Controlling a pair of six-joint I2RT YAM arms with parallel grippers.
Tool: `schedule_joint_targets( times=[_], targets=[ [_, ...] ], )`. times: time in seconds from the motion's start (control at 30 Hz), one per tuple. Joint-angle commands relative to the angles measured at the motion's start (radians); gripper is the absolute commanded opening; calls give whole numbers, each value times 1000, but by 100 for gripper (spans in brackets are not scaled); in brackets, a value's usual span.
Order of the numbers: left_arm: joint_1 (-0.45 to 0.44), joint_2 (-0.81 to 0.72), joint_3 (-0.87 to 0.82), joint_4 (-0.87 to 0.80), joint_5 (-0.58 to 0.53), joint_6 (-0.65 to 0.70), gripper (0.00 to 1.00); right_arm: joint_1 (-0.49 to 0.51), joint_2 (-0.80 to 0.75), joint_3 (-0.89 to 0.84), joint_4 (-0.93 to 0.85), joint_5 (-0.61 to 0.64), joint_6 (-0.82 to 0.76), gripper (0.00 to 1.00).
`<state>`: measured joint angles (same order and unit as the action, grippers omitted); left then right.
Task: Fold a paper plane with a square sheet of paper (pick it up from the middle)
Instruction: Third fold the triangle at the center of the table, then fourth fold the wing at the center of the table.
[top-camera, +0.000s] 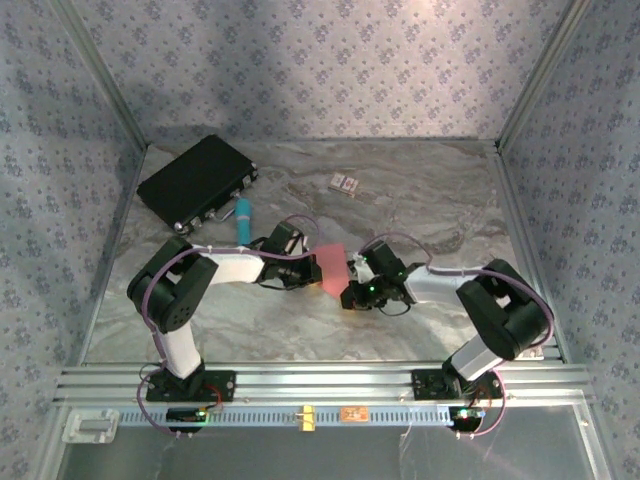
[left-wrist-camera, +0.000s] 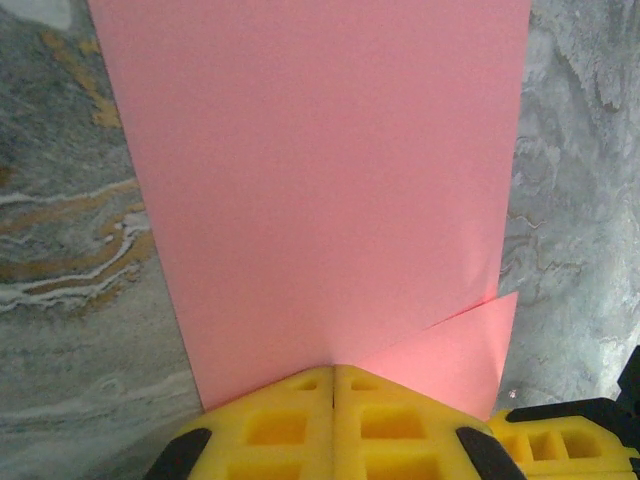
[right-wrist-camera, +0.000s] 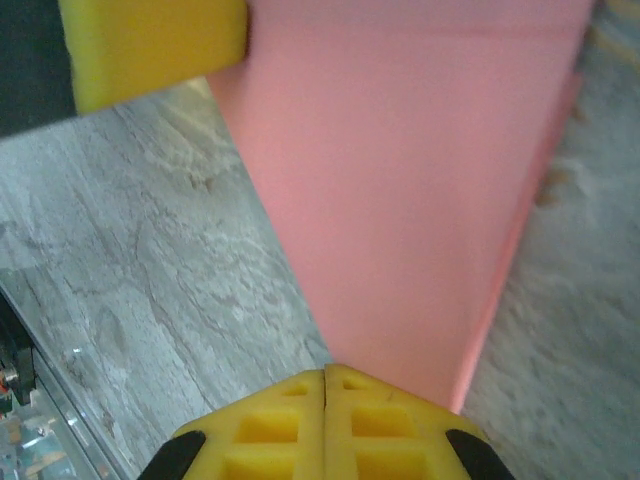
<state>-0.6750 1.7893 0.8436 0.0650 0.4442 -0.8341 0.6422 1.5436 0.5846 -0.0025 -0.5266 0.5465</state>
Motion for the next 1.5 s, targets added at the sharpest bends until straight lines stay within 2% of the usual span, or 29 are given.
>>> schedule_joint_targets(
  times=[0.0,0.17,0.3,0.43,0.53,0.63,0.67,0.77,0.83,1.0,1.13,1.33,1.47],
  targets=[
    [6,48,-26,-34,-33,7,1,-7,-42,-71,-65,-9,35,2],
    [10,46,-31,-34,-32,4,0,-23,-107,-133,-68,18,58,2],
    [9,35,-29,-39,-29,4,0,-31,-161,-118,-116,64,66,2],
    [-1,13,-26,-37,-33,-10,2,-38,-255,-65,-176,160,74,6],
    [-14,-2,-23,-19,-32,-23,3,-45,-263,-16,-257,267,69,9],
    [-35,-18,-20,-7,-48,-22,5,-54,-257,-5,-260,327,96,13],
    [-37,-22,-21,-3,-51,-26,6,-52,-257,-9,-242,329,106,15],
    [-39,-42,-23,15,-61,-35,8,-43,-249,-23,-161,309,130,31],
    [-45,-75,-29,8,-89,-25,14,-32,-235,-17,-147,316,131,34],
    [-47,-179,-44,-42,-169,15,23,-21,-204,0,-138,319,110,36],
    [-26,-223,-61,-92,-230,46,28,-22,-173,26,-138,333,94,32],
    [61,-216,-97,-62,-138,38,35,-26,-137,57,-118,320,90,32],
    [89,-191,-84,-54,-91,41,37,-33,-99,74,-102,305,90,33]
  ],
)
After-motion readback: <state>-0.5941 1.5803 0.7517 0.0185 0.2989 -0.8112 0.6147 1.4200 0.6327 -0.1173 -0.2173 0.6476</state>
